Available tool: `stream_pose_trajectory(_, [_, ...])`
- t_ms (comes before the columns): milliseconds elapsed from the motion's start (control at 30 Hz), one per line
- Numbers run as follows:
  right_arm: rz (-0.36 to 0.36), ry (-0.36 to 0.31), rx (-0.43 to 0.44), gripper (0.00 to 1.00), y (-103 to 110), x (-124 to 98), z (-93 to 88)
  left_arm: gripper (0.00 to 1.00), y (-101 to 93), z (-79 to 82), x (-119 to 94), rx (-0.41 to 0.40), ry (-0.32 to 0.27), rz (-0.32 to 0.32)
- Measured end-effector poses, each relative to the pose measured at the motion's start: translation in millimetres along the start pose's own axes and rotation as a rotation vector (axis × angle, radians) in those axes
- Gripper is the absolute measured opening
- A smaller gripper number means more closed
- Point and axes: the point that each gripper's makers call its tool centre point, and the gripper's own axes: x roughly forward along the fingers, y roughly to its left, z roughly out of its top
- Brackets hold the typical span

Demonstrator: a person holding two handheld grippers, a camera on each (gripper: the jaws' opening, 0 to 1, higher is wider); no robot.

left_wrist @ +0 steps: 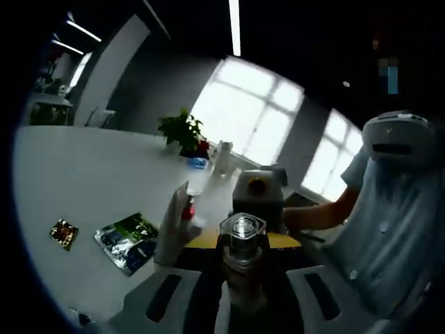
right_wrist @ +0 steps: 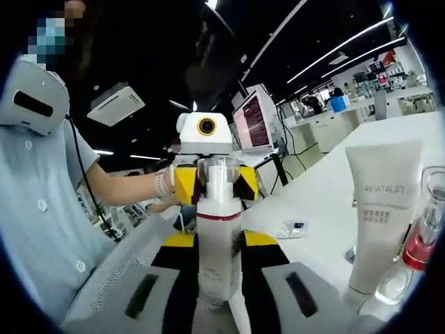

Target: Arrange the skincare products in the storage area until every visible bottle or jar stands upright without overlapping.

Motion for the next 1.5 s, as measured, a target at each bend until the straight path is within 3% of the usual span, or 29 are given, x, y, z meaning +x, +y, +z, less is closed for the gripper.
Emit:
stream_pose_trajectory(167, [-0.088,0.067,-0.04,0.23,-10,2,-8.4,0.18,10.3,-6.5,1,0.013,0.033,0.058])
stream_pose_trajectory(400, [-0.239,0.162,-0.071,0.25,-34,-8,-22.4,0.18,35.2,-18.6,-2,0.029,0.071,0.208])
stream_pose_trajectory(600, [-0.271,0.206,-0.085,0.22,-40,-13,-28.9,0.18,61.5,-33.3,-7,0.081,0.131,0.361])
stream_pose_trajectory(733, [-0.28,0.244,-0.126,0.21,-40,-14,-32.1,0.18,75.7,-31.1,-11,0.122,0.08,0.451])
stream_pose_trajectory(800, [-0.284,0.247,-0.133,0.21,-40,-15,-31.6,0.18,81.9,-28.9,-14,0.124,0.043,0.494])
stream_pose_trajectory(1000, [-0.322,0.253,-0.161,0.19,-45,-19,-27.9,0.18,95.3,-37.0,-18,0.199,0.033,0.598])
stream_pose_trajectory(1200, [-0.381,0.257,-0.208,0.19,-48,-23,-19.8,0.18,100.4,-40.7,-19,0.231,0.001,0.653])
stream_pose_trajectory(1300, [-0.401,0.224,-0.206,0.18,-50,-22,-12.6,0.18,101.4,-41.4,-18,0.246,-0.006,0.671])
stream_pose_trajectory(1500, [-0.522,0.104,-0.175,0.19,-64,-22,14.0,0.18,106.9,-41.0,-21,0.255,-0.013,0.706])
